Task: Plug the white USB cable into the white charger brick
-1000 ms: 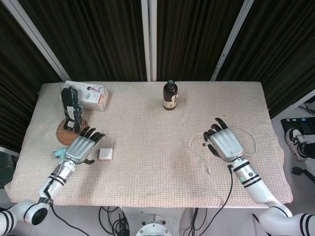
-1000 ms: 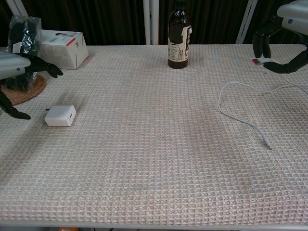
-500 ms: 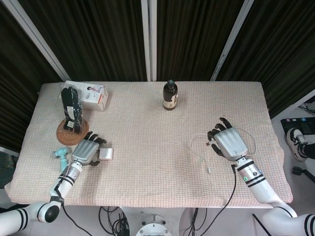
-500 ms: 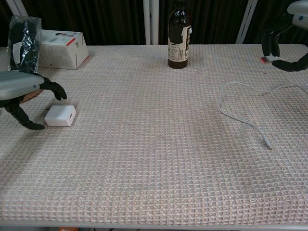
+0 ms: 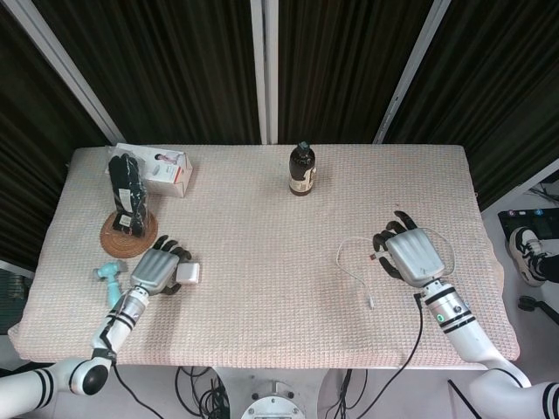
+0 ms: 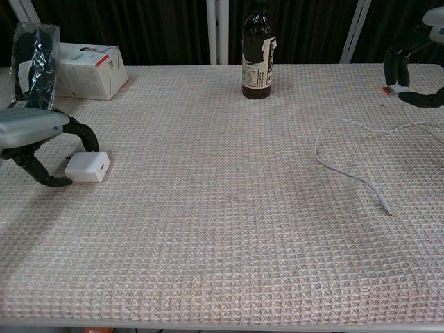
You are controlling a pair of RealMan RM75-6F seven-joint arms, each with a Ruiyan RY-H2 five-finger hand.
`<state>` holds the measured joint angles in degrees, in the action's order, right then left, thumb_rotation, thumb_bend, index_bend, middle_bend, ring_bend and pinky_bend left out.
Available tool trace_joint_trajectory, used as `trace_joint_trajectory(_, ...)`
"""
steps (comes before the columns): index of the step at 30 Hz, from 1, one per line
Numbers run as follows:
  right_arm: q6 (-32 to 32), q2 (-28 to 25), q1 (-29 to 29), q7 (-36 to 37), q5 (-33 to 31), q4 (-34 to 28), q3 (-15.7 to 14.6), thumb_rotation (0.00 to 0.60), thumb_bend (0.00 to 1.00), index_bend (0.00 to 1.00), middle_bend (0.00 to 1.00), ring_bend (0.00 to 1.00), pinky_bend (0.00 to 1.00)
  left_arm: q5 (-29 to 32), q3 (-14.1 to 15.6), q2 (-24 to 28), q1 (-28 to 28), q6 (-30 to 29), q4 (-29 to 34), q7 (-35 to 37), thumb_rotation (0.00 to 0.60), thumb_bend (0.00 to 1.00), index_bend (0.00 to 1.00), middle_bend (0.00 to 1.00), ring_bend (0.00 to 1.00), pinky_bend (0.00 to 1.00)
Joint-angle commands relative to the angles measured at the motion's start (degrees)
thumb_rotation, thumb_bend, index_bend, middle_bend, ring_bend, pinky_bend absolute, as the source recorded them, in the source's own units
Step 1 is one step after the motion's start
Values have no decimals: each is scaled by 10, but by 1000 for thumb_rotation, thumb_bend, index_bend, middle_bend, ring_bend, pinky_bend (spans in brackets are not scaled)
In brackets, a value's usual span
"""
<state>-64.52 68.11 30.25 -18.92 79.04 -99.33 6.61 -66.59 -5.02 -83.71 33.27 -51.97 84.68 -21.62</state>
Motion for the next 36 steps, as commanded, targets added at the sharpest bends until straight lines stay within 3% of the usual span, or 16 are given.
trace_joint_trajectory(1,-1,1,-1,3,1,1,-1,600,339,646,521,295,147,0,1,-2,2,0,-3,2,600,242,289,269,110,64)
trace_joint_trajectory(14,-3,2,-4,9,1,3,-1,600,339,655,521,294,147,10,6,-5,11,0,-8,1,600,266,322,298,126,65)
trace_joint_trajectory(20,-7,2,-7,11,2,2,-2,600,339,658,521,294,147,7,7,-8,13,4,-8,21,600,327,369,332,145,66)
trace_joint_trajectory(27,-4,3,-5,19,-12,0,7,600,339,665,521,295,147,11,-9,-1,6,-23,22,43,581,337,406,378,179,91)
trace_joint_trajectory(36,85,26,60,12,-114,-10,55,600,339,669,521,295,148,89,-50,-10,25,-84,91,-70,580,329,406,396,199,91)
